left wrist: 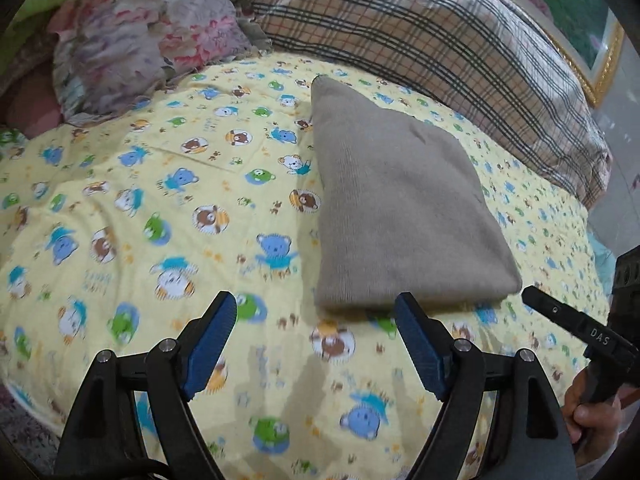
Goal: Fold small clothes
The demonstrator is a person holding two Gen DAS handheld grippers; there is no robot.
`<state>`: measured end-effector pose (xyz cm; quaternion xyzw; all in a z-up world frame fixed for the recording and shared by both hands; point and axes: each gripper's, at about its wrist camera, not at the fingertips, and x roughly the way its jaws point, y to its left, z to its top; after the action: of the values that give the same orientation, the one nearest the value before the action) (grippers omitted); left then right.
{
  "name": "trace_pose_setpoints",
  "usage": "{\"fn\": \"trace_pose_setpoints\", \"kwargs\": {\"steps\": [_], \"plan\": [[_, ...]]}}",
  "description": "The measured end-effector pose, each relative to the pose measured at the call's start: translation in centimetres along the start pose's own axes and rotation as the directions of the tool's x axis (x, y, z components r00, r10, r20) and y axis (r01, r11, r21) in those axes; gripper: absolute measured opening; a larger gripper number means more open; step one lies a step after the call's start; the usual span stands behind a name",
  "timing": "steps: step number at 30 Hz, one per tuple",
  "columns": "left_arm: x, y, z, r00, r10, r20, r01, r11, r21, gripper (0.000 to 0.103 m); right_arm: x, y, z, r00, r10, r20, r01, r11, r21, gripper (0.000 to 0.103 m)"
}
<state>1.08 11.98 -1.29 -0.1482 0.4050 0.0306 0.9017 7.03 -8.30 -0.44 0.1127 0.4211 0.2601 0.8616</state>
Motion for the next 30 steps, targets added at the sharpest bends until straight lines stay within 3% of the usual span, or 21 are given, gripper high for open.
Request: {"fn": "trace_pose_setpoints", "kwargs": {"steps": [2, 4, 5, 14, 26, 30], "plan": [[-0.4, -0.2, -0.7, 1.0, 0.014, 0.004, -0.014, 1.0, 0.008, 0.082, -0.5, 0.2, -0.7, 1.0, -0.004, 0.008, 0.004, 1.0, -0.01, 0.013], [-0.5, -0.1, -1.1, 1.0, 0.013, 0.003, -0.013, 1.0, 0.014, 0.082, -0.8, 0.4, -1.2, 1.0, -0.011, 0.019, 0.011, 1.0, -0.013, 0.039], [-0.5, -0.2, -1.4, 1.0, 0.016, -0.001, -0.016, 1.0, 0.017, 0.082, -1.2, 0.5, -1.4, 0.999, -0.012, 0.032, 0.012, 1.0, -0.02, 0.043], [-0.2, -0.7, -2.5, 0.999, 0.045, -0.02, -0.043, 0.997, 0.066, 0.082, -2.3, 1.1, -3.2, 0.997, -0.043, 0.06, 0.047, 0.997, -0.057, 0.049], [0.1, -1.3, -3.9, 0.996, 0.086, -0.028, -0.082, 0.988, 0.135, 0.083, -2.9, 1.3, -5.8, 0.994, -0.088, 0.06, 0.094, 0.99, -0.103, 0.065], [-0.1, -1.4, -4.0, 0.994, 0.114, -0.006, -0.111, 0.981, 0.161, 0.083, -2.9, 1.5, -6.1, 0.993, -0.098, 0.063, 0.105, 0.988, -0.112, 0.075]]}}
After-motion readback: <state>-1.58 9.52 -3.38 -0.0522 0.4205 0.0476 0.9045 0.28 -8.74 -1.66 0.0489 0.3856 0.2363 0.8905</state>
